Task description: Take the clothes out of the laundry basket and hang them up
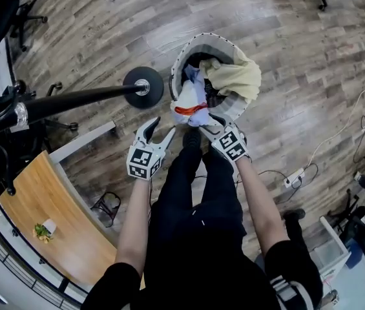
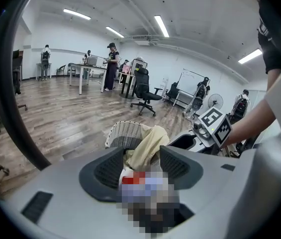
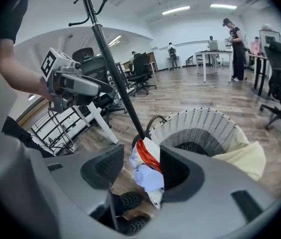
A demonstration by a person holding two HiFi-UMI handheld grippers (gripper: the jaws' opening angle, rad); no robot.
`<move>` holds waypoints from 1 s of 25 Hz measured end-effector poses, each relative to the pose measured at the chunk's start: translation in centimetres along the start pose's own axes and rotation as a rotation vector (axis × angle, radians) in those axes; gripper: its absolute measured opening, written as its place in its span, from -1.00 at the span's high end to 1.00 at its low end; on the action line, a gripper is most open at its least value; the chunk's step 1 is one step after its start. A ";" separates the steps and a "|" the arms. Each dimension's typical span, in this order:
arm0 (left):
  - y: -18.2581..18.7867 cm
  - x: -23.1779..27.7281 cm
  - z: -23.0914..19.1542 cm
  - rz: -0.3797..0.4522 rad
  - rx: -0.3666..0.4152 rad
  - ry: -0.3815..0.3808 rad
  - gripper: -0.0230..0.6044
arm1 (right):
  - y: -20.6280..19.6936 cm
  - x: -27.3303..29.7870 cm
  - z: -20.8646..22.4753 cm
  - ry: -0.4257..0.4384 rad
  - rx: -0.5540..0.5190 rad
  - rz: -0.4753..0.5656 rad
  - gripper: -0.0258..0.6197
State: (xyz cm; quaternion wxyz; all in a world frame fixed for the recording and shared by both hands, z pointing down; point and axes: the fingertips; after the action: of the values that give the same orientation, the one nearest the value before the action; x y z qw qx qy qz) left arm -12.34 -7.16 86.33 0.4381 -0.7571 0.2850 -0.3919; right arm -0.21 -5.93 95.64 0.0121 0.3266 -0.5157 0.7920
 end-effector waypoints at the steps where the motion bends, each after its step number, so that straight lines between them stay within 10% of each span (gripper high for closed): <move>1: -0.8 0.3 -0.4 -0.005 -0.002 -0.003 0.14 | -0.5 0.8 0.1 0.008 -0.005 -0.008 0.19; 11: -6.0 3.5 -2.9 -0.005 -0.023 0.000 0.14 | -6.2 7.8 1.0 0.115 -0.217 -0.129 0.19; 25: -11.3 3.1 -4.5 -0.037 -0.028 0.018 0.14 | -10.4 11.9 0.3 0.220 -0.190 -0.150 0.37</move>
State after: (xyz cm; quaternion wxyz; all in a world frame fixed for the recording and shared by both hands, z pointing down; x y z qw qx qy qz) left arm -13.46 -6.47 98.78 0.4175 -0.7649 0.2804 -0.4024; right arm -5.70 -5.04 110.46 0.1582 0.2728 -0.5580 0.7676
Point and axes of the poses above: the fingertips, and each gripper's own axes: x forward along the fingers, z to its right, y out of its top, and after that the axes turned 14 degrees about z, right-handed
